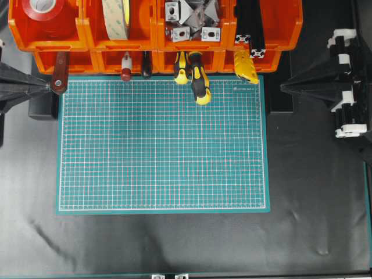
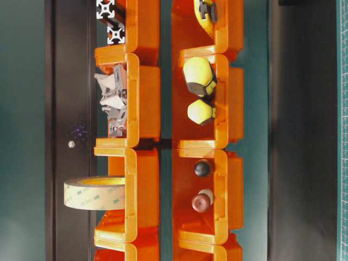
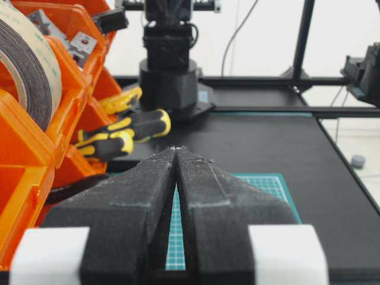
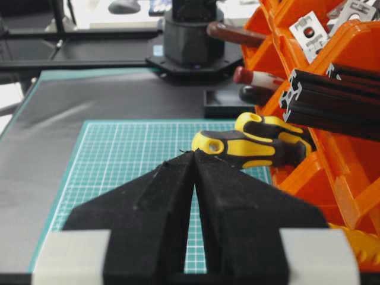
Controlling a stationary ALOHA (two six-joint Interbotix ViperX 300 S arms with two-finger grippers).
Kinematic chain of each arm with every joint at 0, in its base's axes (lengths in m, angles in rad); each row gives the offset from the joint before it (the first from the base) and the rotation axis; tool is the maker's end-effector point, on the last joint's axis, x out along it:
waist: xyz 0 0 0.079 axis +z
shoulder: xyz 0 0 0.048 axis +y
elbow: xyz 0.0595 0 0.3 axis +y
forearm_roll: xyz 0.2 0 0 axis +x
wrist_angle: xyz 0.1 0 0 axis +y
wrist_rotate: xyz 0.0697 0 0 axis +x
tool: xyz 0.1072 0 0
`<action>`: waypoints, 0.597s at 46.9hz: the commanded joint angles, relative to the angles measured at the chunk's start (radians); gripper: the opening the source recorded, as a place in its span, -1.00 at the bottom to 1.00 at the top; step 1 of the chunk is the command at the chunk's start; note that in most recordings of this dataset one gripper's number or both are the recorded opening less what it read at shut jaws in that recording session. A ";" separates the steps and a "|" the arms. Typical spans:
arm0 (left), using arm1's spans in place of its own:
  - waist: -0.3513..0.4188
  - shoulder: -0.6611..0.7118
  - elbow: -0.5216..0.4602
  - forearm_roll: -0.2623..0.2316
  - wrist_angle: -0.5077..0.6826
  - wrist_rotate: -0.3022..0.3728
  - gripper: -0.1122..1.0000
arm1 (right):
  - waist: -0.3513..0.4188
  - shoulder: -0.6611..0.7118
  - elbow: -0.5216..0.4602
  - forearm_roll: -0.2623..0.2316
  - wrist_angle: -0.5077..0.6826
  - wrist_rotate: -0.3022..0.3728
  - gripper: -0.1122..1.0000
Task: Pick vinyl tape from container rack with left arm.
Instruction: 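Move the left gripper toward the top-left bin of the orange rack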
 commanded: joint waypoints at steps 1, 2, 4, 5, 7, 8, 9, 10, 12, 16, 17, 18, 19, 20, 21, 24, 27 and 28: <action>0.003 0.002 -0.092 0.055 0.023 -0.040 -0.70 | -0.011 0.017 -0.031 0.003 -0.015 0.011 -0.76; 0.003 0.000 -0.106 0.055 0.038 -0.048 -0.70 | -0.011 0.018 -0.031 0.006 -0.018 0.012 -0.76; 0.002 0.002 -0.144 0.055 0.091 -0.064 -0.69 | -0.011 0.023 -0.031 0.011 -0.018 0.015 -0.64; 0.002 0.002 -0.163 0.057 0.115 -0.069 -0.73 | -0.011 0.025 -0.031 0.012 -0.018 0.018 -0.61; 0.000 0.005 -0.198 0.057 0.175 -0.078 -0.80 | -0.011 0.031 -0.031 0.014 -0.018 0.026 -0.70; 0.000 0.005 -0.218 0.057 0.210 -0.081 -0.80 | -0.011 0.034 -0.031 0.014 -0.018 0.029 -0.76; 0.000 0.005 -0.236 0.057 0.244 -0.084 -0.80 | -0.011 0.037 -0.029 0.014 -0.020 0.034 -0.80; 0.000 0.006 -0.268 0.055 0.295 -0.089 -0.80 | -0.011 0.040 -0.031 0.012 -0.020 0.038 -0.80; 0.002 0.008 -0.308 0.057 0.368 -0.091 -0.80 | -0.011 0.048 -0.031 0.014 -0.020 0.046 -0.80; 0.002 0.015 -0.410 0.055 0.523 -0.091 -0.80 | -0.009 0.055 -0.032 0.014 -0.025 0.061 -0.80; 0.002 0.018 -0.430 0.057 0.558 -0.091 -0.80 | -0.009 0.055 -0.032 0.014 -0.026 0.063 -0.80; 0.005 0.025 -0.453 0.057 0.594 -0.091 -0.80 | -0.008 0.055 -0.032 0.014 -0.026 0.067 -0.80; 0.005 0.032 -0.472 0.057 0.630 -0.091 -0.80 | -0.008 0.055 -0.034 0.012 -0.028 0.067 -0.80; 0.006 0.041 -0.495 0.058 0.669 -0.091 -0.80 | -0.008 0.055 -0.034 0.012 -0.028 0.069 -0.80; 0.008 0.051 -0.518 0.060 0.706 -0.089 -0.80 | -0.006 0.055 -0.034 0.012 -0.029 0.071 -0.80; 0.015 0.092 -0.604 0.064 0.844 -0.086 -0.80 | -0.002 0.055 -0.035 0.012 -0.032 0.071 -0.80; 0.021 0.133 -0.681 0.067 0.963 -0.077 -0.80 | 0.005 0.055 -0.037 0.014 -0.037 0.071 -0.80; 0.025 0.147 -0.706 0.069 1.006 -0.074 -0.80 | 0.006 0.055 -0.038 0.014 -0.037 0.071 -0.80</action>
